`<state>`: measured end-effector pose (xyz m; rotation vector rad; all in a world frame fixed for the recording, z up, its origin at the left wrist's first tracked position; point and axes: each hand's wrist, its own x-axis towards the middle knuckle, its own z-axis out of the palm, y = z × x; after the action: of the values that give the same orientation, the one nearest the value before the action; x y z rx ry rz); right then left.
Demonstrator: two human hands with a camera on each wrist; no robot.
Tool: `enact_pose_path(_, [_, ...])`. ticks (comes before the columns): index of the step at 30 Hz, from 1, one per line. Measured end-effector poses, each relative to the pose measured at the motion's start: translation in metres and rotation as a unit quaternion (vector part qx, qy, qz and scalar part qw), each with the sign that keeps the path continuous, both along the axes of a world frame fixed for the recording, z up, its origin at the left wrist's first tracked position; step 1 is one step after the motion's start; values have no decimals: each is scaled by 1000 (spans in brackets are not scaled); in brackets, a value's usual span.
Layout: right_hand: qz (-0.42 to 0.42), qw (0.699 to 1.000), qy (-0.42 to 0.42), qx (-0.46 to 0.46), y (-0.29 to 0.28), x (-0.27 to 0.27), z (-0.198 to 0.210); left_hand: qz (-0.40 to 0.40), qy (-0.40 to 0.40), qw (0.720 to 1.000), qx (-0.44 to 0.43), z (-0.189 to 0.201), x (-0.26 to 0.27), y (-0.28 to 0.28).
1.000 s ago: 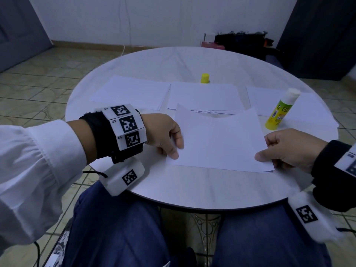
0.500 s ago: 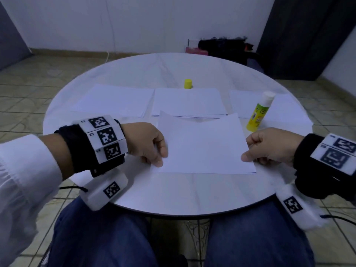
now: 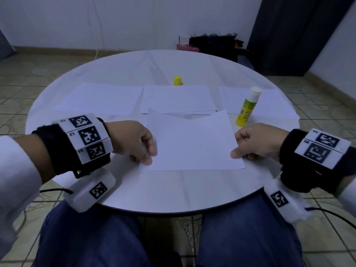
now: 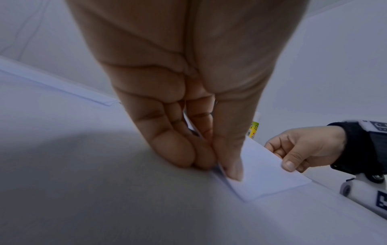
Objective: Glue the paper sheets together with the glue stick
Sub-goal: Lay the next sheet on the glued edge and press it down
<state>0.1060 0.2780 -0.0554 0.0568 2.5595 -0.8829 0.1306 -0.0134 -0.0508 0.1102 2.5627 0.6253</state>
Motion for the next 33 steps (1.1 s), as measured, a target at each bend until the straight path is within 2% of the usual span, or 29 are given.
enact_pose_path(17, [-10, 1000, 21, 17, -2, 2, -1, 2, 10, 1000, -16, -1, -3, -3])
enact_pose_path(20, [6, 998, 35, 57, -1, 0, 0, -17, 17, 996, -91, 1, -2, -5])
enact_pose_path(24, [97, 984, 36, 142, -3, -1, 9, -47, 21, 977, -209, 7, -2, -4])
enact_pose_path(29, [153, 967, -5, 205, -7, -4, 16, -117, 38, 932, -341, 29, -2, 24])
enact_pose_path(31, [168, 962, -22, 213, -7, -6, 16, -147, 59, 913, -375, 33, -5, 43])
enact_pose_path(33, [183, 955, -21, 234, -9, -8, 17, -179, 81, 906, -375, 31, -9, 64])
